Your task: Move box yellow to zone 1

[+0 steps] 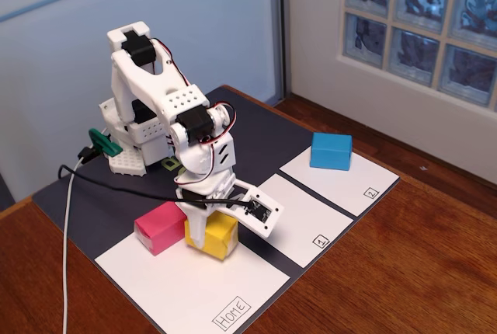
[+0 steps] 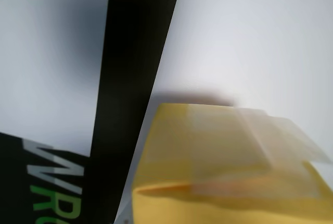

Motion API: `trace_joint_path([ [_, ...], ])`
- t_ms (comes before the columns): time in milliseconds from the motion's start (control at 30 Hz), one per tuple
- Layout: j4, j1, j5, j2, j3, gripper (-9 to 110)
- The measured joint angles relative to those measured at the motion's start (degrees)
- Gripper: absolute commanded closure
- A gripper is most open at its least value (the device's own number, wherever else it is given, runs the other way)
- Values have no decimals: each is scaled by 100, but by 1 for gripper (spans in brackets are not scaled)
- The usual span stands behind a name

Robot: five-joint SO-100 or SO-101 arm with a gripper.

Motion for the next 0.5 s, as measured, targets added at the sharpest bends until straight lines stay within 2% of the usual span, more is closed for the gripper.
trace_joint_path([
  [267,1222,-70,158,642,-729,102],
  [500,1477,-738,1116,932,-765,102],
])
